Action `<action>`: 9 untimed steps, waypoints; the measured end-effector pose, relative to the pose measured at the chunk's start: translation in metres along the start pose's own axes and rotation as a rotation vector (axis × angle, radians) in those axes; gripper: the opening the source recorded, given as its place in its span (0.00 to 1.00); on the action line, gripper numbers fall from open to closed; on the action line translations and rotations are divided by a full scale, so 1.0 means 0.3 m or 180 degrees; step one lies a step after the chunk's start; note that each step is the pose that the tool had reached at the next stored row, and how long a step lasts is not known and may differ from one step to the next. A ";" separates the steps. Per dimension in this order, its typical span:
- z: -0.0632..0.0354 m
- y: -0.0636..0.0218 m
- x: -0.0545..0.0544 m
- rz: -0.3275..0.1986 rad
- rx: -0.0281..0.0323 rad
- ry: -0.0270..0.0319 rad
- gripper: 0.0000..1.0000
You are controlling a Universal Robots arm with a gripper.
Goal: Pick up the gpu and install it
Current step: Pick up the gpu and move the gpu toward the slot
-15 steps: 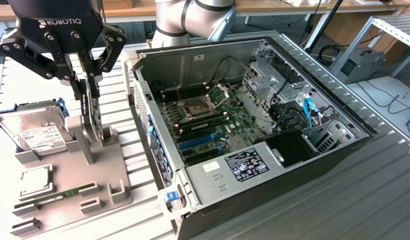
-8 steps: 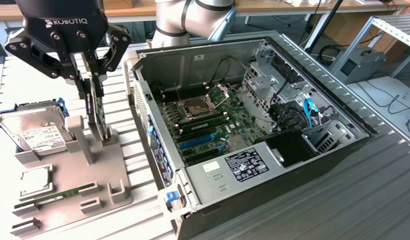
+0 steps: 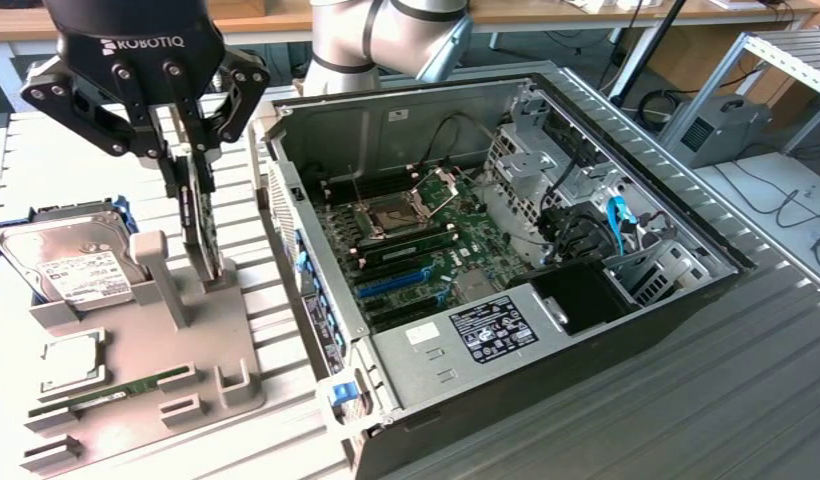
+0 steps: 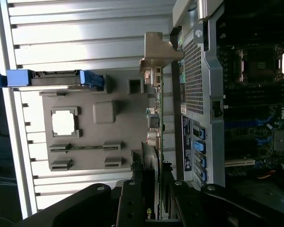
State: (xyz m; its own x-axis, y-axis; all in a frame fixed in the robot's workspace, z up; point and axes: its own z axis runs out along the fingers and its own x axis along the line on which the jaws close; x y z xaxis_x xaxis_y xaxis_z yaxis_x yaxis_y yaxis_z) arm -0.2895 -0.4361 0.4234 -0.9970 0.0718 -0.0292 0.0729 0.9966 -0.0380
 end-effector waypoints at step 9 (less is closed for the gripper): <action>0.001 0.002 -0.023 -0.0001 0.0026 -0.0002 0.26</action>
State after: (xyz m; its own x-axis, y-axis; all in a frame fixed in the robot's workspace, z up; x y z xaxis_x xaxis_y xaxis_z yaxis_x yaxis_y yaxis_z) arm -0.2825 -0.4361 0.4233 -0.9970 0.0716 -0.0297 0.0729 0.9963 -0.0461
